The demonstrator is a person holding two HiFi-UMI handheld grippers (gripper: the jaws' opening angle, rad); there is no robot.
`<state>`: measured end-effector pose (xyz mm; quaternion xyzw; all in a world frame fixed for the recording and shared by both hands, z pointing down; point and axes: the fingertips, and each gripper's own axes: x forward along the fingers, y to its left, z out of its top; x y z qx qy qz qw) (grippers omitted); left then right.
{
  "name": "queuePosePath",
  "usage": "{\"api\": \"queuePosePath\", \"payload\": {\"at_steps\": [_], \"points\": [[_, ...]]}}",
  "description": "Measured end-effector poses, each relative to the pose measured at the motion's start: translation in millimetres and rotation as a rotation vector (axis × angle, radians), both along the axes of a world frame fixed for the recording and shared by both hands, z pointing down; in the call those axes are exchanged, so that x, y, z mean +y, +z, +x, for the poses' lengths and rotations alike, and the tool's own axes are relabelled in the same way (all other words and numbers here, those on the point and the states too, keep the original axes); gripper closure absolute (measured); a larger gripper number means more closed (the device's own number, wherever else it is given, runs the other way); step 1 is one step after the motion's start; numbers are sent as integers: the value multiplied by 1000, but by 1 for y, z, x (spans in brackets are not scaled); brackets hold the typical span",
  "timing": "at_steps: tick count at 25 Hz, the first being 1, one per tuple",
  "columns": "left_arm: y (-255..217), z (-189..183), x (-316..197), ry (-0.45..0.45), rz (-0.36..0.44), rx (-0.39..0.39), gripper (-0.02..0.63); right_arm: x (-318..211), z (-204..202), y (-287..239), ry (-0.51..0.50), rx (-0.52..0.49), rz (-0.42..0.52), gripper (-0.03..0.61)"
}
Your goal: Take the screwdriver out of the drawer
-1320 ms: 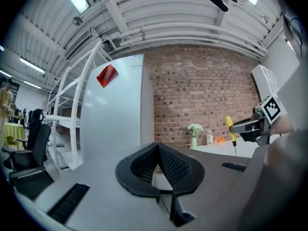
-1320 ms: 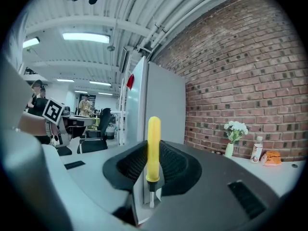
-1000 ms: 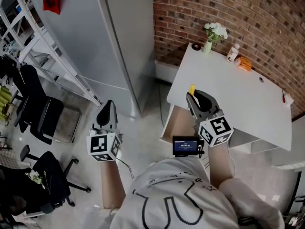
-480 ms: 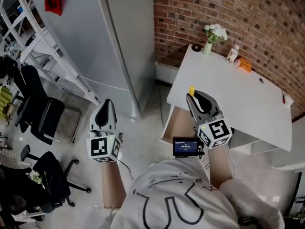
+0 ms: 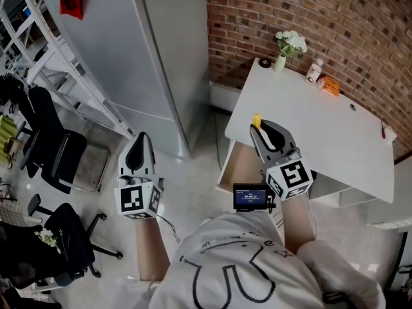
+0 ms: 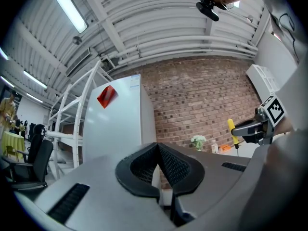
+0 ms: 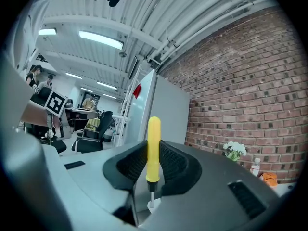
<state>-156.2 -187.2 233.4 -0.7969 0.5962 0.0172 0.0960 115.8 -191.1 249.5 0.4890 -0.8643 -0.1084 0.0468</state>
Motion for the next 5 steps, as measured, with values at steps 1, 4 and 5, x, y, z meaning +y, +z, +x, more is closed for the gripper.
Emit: {"api": "queuePosePath", "payload": {"at_steps": [1, 4, 5], "points": [[-1, 0, 1, 0, 2, 1, 603, 1, 0, -1, 0, 1, 1, 502], [-3, 0, 2, -1, 5, -1, 603, 2, 2, -3, 2, 0, 2, 502], [-4, 0, 2, -1, 5, -2, 603, 2, 2, -4, 2, -1, 2, 502]]}}
